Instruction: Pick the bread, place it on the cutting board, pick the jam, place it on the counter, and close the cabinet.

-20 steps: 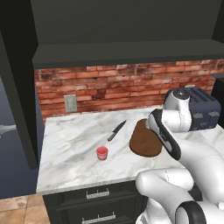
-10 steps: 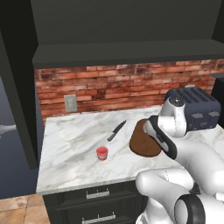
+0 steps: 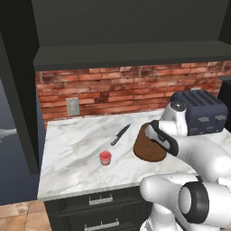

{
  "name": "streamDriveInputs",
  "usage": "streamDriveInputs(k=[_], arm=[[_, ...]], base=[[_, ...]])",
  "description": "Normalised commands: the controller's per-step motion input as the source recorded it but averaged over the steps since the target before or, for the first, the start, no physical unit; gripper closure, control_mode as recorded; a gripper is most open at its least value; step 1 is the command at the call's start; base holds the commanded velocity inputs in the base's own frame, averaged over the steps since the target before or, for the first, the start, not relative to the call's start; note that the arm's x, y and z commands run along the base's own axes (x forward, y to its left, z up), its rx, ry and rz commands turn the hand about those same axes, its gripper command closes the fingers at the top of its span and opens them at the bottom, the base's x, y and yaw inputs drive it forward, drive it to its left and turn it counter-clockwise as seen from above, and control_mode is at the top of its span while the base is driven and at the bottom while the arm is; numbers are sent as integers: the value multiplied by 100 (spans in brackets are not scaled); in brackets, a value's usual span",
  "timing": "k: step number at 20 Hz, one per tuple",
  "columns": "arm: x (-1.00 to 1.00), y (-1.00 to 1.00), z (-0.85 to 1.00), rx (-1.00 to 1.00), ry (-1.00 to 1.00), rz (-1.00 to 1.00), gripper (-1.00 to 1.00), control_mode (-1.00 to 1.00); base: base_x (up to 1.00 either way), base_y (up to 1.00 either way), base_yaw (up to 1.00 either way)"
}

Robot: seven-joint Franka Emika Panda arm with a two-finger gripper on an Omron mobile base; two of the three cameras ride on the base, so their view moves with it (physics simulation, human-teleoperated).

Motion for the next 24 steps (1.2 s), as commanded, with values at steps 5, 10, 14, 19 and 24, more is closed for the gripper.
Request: streamDriveInputs(k=[5,10,14,19,24], arm=[[20,0,-27,0,0,0,100,-100],[13,0,-25,0,0,0,100,-100],[10,0,-22,0,0,0,100,-100],[7,0,-21,0,0,0,100,-100],[5,0,-9,0,0,0,100,-100]], base=[[0,0,0],[0,0,0],[0,0,0],[0,0,0],[0,0,0]])
